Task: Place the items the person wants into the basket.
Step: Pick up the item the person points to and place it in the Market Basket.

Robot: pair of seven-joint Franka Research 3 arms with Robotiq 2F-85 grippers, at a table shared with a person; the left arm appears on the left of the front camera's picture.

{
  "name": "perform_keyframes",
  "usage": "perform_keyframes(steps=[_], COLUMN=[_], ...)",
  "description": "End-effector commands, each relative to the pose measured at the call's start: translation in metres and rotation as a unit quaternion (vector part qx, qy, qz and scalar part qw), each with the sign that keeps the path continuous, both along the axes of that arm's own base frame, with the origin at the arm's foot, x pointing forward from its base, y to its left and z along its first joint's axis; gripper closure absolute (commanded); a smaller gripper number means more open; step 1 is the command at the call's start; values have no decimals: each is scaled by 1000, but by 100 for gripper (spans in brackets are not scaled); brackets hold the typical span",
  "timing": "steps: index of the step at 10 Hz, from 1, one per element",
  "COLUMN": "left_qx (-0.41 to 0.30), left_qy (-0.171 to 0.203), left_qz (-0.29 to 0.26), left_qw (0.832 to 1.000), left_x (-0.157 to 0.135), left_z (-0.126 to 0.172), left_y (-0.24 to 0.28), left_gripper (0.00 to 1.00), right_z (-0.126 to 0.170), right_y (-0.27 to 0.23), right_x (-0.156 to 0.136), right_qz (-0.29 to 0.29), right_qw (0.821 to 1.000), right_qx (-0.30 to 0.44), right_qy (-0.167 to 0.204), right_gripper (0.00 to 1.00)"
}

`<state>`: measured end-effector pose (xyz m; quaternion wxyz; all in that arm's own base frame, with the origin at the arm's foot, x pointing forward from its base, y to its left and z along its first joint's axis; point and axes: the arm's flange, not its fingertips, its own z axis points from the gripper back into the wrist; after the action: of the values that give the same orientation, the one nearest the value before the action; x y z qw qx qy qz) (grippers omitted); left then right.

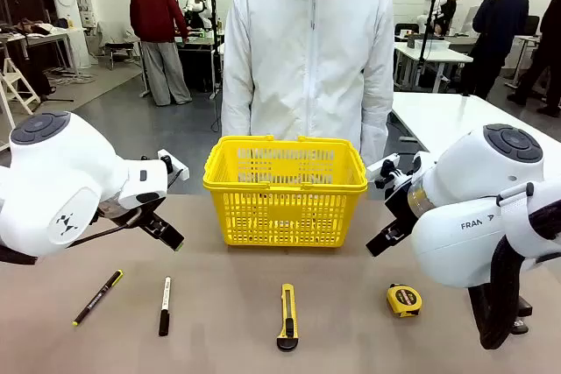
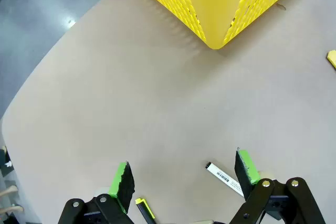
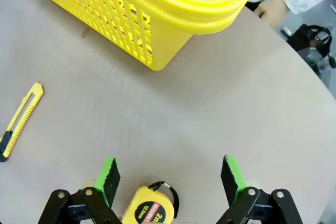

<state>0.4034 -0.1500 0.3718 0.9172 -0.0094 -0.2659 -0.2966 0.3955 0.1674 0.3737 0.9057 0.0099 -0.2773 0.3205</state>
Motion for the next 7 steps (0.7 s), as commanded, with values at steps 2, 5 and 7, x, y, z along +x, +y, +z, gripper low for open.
perform_keyframes(steps=[2,5,7], left_qx=[0,0,0], left_qy=[0,0,0], left_qz=[0,0,0], left_qw=[1000,1000,1000], left_x=[0,0,0], left_z=[0,0,0], left_y=[0,0,0], left_gripper=[0,0,0], right_z=[0,0,0], right_y=[0,0,0], right_x=[0,0,0], right_qz=[0,0,0], right_qw=[1000,1000,1000], right_qx=[0,0,0], right_qy=[0,0,0], right_gripper=[0,0,0])
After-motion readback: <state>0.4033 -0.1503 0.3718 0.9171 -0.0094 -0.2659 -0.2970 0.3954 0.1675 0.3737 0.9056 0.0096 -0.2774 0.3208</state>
